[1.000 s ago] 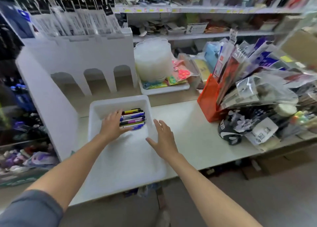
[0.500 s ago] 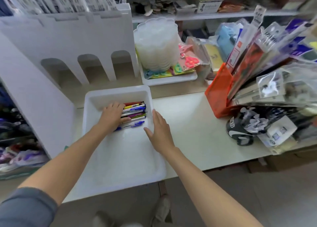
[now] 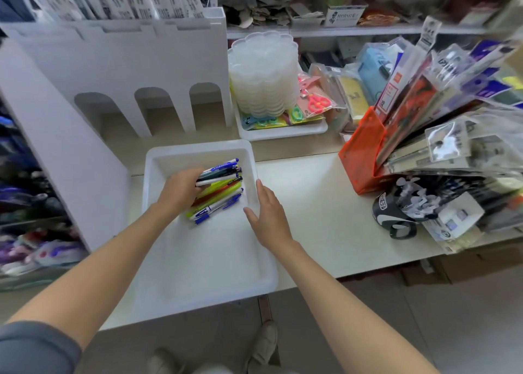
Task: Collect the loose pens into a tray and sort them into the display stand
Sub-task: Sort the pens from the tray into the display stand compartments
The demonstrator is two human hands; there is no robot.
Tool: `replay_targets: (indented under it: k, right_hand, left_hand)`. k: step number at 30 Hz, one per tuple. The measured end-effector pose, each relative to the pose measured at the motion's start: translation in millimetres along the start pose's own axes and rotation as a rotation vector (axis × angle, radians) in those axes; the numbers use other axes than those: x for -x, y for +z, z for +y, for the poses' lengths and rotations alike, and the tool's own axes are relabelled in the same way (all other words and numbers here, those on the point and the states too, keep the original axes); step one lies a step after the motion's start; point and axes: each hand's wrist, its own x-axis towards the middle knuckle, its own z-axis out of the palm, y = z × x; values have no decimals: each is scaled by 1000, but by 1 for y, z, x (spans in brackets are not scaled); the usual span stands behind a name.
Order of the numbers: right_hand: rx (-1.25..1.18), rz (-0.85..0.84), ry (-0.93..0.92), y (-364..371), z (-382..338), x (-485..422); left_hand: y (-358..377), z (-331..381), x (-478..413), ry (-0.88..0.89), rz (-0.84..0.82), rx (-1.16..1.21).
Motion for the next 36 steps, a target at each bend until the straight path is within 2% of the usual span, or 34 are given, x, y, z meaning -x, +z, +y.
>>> replay_targets:
  k: [2, 5, 7, 9, 13, 18, 25, 28, 30, 32, 36]
  right_hand:
    - [43, 11, -10, -2, -1, 0]
    - [83, 99, -85, -11, -10, 0]
    - [-16, 165, -131, -21, -25, -2]
    - [-166, 186, -154, -32, -54, -5]
    - [-455, 167, -224, -49, -130, -8]
    - [-594, 227, -378, -42, -211, -3]
    - [-624, 203, -523, 11, -318, 14]
    - [-646, 345, -572, 41, -362, 25]
    - [-587, 487, -632, 58, -383, 27]
    - [-450, 560, -709, 80, -400, 24]
    - [-174, 502, -773, 129, -410, 21]
  left_hand:
    - [-7, 7, 3, -112, -6, 215]
    - [-29, 26, 19, -302, -4, 723]
    - [-47, 40, 36, -345, 5, 935]
    - [-67, 52, 55, -335, 26, 1036]
    - [-107, 62, 91, -276, 90, 1135]
    - [-158, 42, 132, -235, 223, 1186]
    - [-222, -56, 187, -237, 427, 1200]
    - [-241, -118, 207, -311, 506, 1190]
    - [-250, -158, 222, -334, 519, 1184]
    - [-257, -190, 234, -327, 510, 1182]
    - [-267, -228, 247, -319, 449, 1227]
